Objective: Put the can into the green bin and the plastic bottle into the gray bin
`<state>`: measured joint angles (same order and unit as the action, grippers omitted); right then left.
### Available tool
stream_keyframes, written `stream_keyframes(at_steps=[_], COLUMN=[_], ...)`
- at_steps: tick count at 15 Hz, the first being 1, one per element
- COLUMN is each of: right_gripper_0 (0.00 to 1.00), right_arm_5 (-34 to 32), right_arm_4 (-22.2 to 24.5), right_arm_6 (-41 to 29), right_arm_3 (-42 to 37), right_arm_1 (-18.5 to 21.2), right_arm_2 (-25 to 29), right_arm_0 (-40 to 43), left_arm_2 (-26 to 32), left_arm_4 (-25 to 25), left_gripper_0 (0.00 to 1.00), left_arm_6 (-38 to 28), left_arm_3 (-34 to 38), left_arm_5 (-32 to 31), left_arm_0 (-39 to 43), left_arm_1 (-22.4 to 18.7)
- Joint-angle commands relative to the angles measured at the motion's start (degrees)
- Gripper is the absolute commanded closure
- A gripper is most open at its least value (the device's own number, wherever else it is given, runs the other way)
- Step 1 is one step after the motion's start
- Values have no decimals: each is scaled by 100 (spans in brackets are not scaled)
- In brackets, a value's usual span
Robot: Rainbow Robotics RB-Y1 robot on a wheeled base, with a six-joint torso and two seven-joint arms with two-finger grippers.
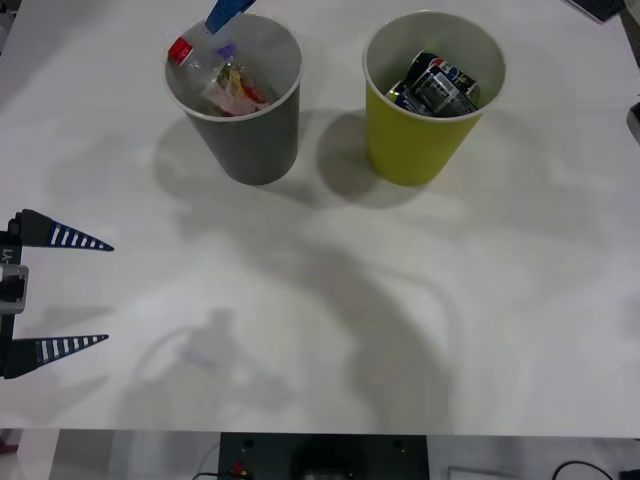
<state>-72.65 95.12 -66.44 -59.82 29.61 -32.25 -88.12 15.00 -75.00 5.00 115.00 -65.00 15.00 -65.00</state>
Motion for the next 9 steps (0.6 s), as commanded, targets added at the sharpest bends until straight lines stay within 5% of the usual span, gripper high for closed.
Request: stream_keyframes(at_steps=[1,9], right_gripper_0=[0,0], right_arm_5=[-205,-214], right_arm_4=[-345,-811], right_arm_6=[175,395], right_arm_3=[-795,-3326], right_arm_1=[528,1785], right_arm_2=[290,975], right_arm_0=[550,2369], left_arm_2=[0,0], left_arm_4=[0,0], left_gripper_0=[2,2], left_arm_6=[0,0], left_arm_3=[0,0], left_arm_5=[0,0], left_arm_0=[0,0], left_arm_1=[0,0])
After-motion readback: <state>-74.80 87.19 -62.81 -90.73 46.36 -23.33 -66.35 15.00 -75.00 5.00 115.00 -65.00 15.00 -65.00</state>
